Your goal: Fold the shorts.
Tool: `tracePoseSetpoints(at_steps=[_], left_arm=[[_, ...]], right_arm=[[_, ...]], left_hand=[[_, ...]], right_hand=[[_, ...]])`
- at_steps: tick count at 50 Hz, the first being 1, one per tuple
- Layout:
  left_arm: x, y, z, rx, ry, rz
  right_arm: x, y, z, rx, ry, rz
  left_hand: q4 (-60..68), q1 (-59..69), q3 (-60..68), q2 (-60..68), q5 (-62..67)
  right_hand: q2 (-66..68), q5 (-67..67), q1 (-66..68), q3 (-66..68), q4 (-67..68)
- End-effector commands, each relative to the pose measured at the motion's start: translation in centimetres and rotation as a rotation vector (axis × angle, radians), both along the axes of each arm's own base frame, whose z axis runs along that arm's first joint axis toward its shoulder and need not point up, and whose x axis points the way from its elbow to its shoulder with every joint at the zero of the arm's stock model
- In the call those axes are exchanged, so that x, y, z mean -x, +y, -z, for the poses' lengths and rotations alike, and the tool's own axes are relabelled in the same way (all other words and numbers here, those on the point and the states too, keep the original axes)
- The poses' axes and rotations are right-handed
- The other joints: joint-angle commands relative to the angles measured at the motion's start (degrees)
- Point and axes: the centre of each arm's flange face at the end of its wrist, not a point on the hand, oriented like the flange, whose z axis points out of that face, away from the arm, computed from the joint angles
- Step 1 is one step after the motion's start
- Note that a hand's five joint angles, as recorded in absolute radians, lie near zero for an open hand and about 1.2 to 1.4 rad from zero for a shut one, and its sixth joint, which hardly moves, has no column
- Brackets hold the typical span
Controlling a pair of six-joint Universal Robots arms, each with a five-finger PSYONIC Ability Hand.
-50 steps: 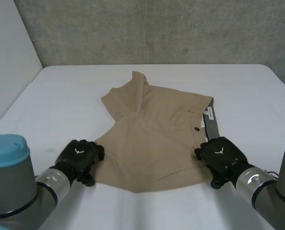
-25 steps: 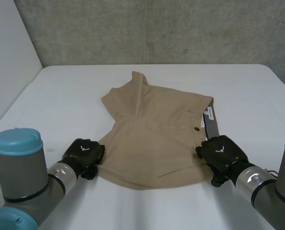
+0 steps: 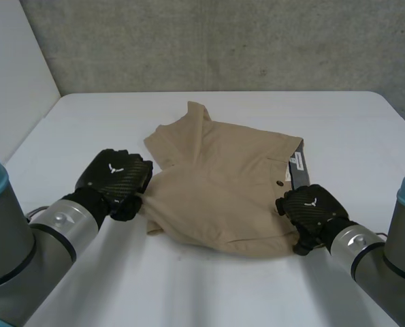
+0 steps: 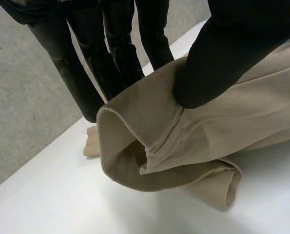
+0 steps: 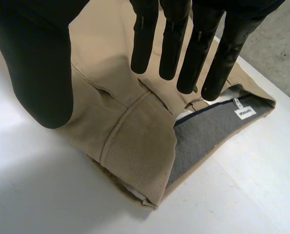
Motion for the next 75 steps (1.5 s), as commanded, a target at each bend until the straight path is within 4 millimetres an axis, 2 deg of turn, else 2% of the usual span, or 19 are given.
tracePoseSetpoints(at_steps=[1,4,7,11,13,14,18,23,27,33,42,48,52,56,58,61,65,68,75], left_arm=[[-0.1,-0.2,-0.7,-0.006,0.003,-0.01],[-0.1,-0.3,-1.2,0.003,0.014,-0.013],[-0.1,-0.3,-1.8,0.015,0.025,-0.014],[-0.1,-0.3,-3.2,0.048,0.051,-0.016],[-0.1,-0.3,-4.1,0.073,0.065,-0.016],[-0.1,-0.3,-4.7,0.088,0.072,-0.017],[-0.3,0.0,-8.3,0.183,0.116,-0.019],[-0.9,0.7,-13.8,0.317,0.178,-0.023],[-1.5,0.8,-15.9,0.352,0.188,-0.042],[-1.9,0.1,-15.0,0.283,0.152,-0.063],[0.0,-4.8,-6.1,0.014,0.019,-0.073],[1.5,-8.6,-3.9,-0.007,0.004,-0.077],[2.6,-12.0,-5.6,0.124,0.033,-0.099],[3.6,-14.6,-10.9,0.41,0.118,-0.132],[4.1,-15.4,-14.4,0.611,0.195,-0.135],[4.2,-15.0,-19.4,0.886,0.334,-0.142],[3.7,-12.1,-24.2,1.089,0.45,-0.133],[3.7,-11.6,-24.1,1.074,0.447,-0.128],[4.0,-12.1,-17.8,0.84,0.357,-0.113]], right_arm=[[0.1,-1.1,1.3,-0.02,0.034,0.036],[0.1,-1.7,1.7,-0.019,0.049,0.054],[0.0,-2.4,0.9,0.007,0.045,0.062],[0.0,-2.9,-1.4,0.054,0.024,0.061],[0.0,-2.7,-4.0,0.111,0.003,0.06],[0.1,-2.4,-7.3,0.186,-0.026,0.057],[0.4,-1.2,-14.6,0.364,-0.083,0.059],[0.9,-0.3,-20.6,0.492,-0.098,0.063],[1.7,1.0,-23.9,0.536,-0.09,0.073],[1.6,0.6,-23.2,0.485,-0.024,0.065],[-1.4,-3.0,-16.2,0.285,0.078,0.007],[-2.4,-6.5,-13.1,0.228,0.128,0.055],[-3.3,-9.4,-13.4,0.293,0.106,0.112],[-5.0,-12.3,-17.7,0.529,-0.053,0.165],[-5.4,-13.4,-21.7,0.713,-0.201,0.202],[-5.1,-13.7,-26.4,0.916,-0.383,0.233],[-4.6,-12.6,-30.0,1.058,-0.502,0.249],[-4.6,-12.3,-29.4,1.029,-0.488,0.248],[-4.6,-12.4,-23.4,0.849,-0.383,0.233]], left_hand=[[11.5,15.8,12.0,11.7,14.1],[11.5,15.8,12.0,11.7,14.1],[11.5,15.8,12.0,11.7,14.1],[11.5,15.8,12.0,11.7,14.1],[11.5,15.8,12.0,11.7,14.1],[11.5,15.8,12.0,11.7,14.1],[11.5,15.8,12.0,11.7,14.1],[11.5,15.8,12.0,11.7,14.1],[11.5,15.8,12.0,11.7,14.1],[11.5,15.8,12.0,11.7,14.1],[11.5,15.8,12.0,11.7,14.1],[11.5,15.8,12.0,11.7,14.1],[11.5,15.8,12.0,11.7,14.1],[11.5,15.8,12.0,11.7,14.1],[11.5,15.8,12.0,11.7,14.1],[11.5,15.8,12.0,11.7,14.1],[11.5,15.8,12.0,11.7,14.1],[11.5,15.8,12.0,11.7,14.1],[11.5,15.8,12.0,11.7,14.1]], right_hand=[[3.8,4.9,8.2,3.9,3.9],[15.5,16.6,19.9,15.6,15.6],[48.0,49.1,52.4,48.1,48.1],[48.2,49.2,52.6,48.3,48.2],[48.2,49.2,52.6,48.3,48.2],[48.2,49.2,52.6,48.3,48.2],[48.2,49.2,52.6,48.3,48.2],[48.2,49.2,52.6,48.3,48.2],[48.2,49.2,52.6,48.3,48.2],[48.2,49.2,52.6,48.3,48.2],[48.2,49.2,52.6,48.3,48.2],[48.2,49.2,52.6,48.3,48.2],[48.2,49.2,52.6,48.3,48.2],[48.2,49.2,52.6,48.3,48.2],[48.2,49.2,52.6,48.3,48.2],[48.2,49.2,52.6,48.3,48.2],[48.2,49.2,52.6,48.3,48.2],[48.2,49.2,52.6,48.3,48.2],[48.2,49.2,52.6,48.3,48.2]])
